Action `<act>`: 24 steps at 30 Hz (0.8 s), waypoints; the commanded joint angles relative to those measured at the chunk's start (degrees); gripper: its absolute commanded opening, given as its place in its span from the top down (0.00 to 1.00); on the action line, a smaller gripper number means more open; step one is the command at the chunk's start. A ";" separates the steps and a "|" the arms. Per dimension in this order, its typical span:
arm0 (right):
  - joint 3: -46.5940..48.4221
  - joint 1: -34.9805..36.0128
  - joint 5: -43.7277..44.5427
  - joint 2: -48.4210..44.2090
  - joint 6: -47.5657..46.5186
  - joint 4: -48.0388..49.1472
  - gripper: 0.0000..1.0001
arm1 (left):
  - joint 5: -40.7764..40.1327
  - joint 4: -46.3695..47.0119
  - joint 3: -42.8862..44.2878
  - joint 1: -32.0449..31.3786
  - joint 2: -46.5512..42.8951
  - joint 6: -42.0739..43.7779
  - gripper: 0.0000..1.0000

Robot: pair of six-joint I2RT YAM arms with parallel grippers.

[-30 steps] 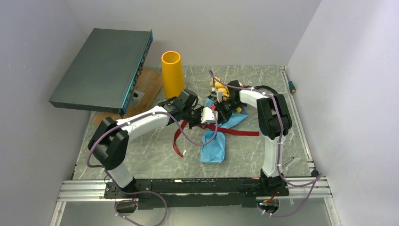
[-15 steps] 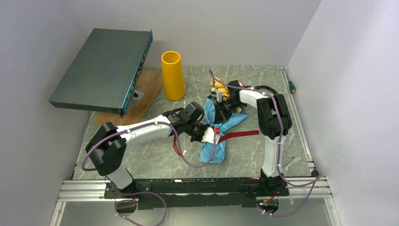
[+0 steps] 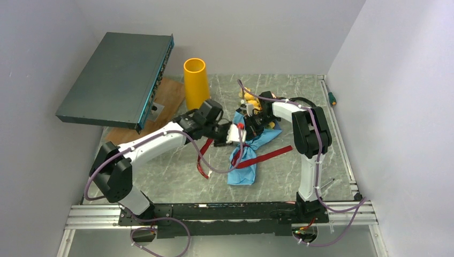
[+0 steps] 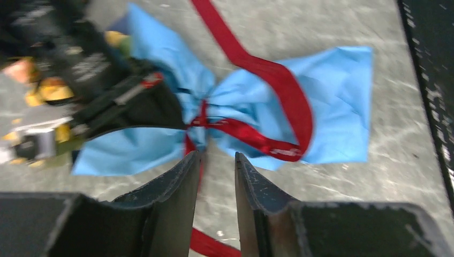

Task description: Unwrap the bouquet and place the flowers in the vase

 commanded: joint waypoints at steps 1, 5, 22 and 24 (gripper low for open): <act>-2.40 0.14 9.02 4.25 -3.18 -1.20 1.00 | 1.29 7.19 4.15 1.64 1.76 -7.63 0.64; -2.57 0.11 8.73 4.04 -2.80 -1.06 1.00 | -2.23 11.52 6.31 0.66 7.49 -8.84 0.64; -2.71 0.09 8.50 3.68 -3.11 -1.34 1.00 | -4.59 14.93 9.40 -1.40 21.32 -4.66 0.65; -2.82 0.13 8.43 3.68 -2.94 -1.09 1.00 | -4.81 14.94 10.05 -1.46 22.52 -4.70 0.66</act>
